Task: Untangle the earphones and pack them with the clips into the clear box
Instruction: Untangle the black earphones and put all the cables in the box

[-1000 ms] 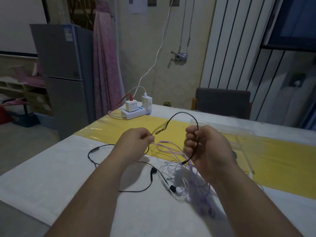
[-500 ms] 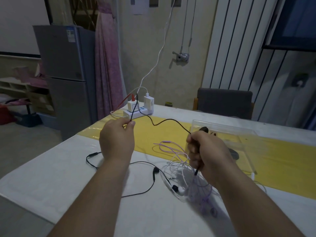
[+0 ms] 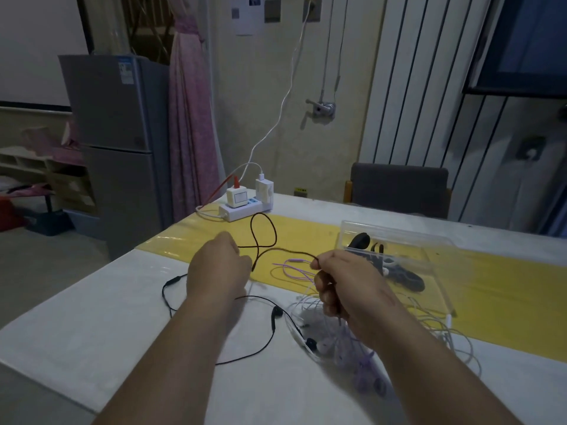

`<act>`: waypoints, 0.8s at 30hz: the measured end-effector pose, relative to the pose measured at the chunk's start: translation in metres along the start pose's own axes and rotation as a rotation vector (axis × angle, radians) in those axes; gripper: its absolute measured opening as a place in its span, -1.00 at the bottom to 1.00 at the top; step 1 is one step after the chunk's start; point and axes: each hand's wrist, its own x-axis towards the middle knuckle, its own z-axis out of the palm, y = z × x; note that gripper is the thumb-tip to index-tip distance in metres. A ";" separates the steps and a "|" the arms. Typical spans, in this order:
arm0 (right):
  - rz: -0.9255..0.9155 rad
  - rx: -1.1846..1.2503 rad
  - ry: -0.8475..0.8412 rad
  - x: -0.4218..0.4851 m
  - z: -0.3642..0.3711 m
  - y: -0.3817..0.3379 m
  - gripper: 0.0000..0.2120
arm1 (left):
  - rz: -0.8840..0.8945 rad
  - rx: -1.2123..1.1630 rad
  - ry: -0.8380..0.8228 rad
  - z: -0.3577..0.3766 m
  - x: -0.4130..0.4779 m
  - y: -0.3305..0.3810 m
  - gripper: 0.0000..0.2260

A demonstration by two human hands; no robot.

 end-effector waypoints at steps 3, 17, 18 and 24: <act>-0.039 -0.105 0.084 0.003 -0.003 0.004 -0.78 | 0.059 0.139 -0.151 -0.001 -0.002 0.002 -0.87; -0.065 -0.166 0.100 0.010 -0.002 0.010 -0.79 | 0.326 0.060 -0.621 -0.003 -0.013 0.001 -0.91; -0.070 -0.173 0.097 0.009 -0.001 0.010 -0.79 | 0.337 0.061 -0.625 -0.003 -0.013 0.001 -0.92; -0.087 -0.205 0.097 0.007 0.000 0.009 -0.77 | 0.327 0.054 -0.630 -0.006 -0.013 0.005 -0.70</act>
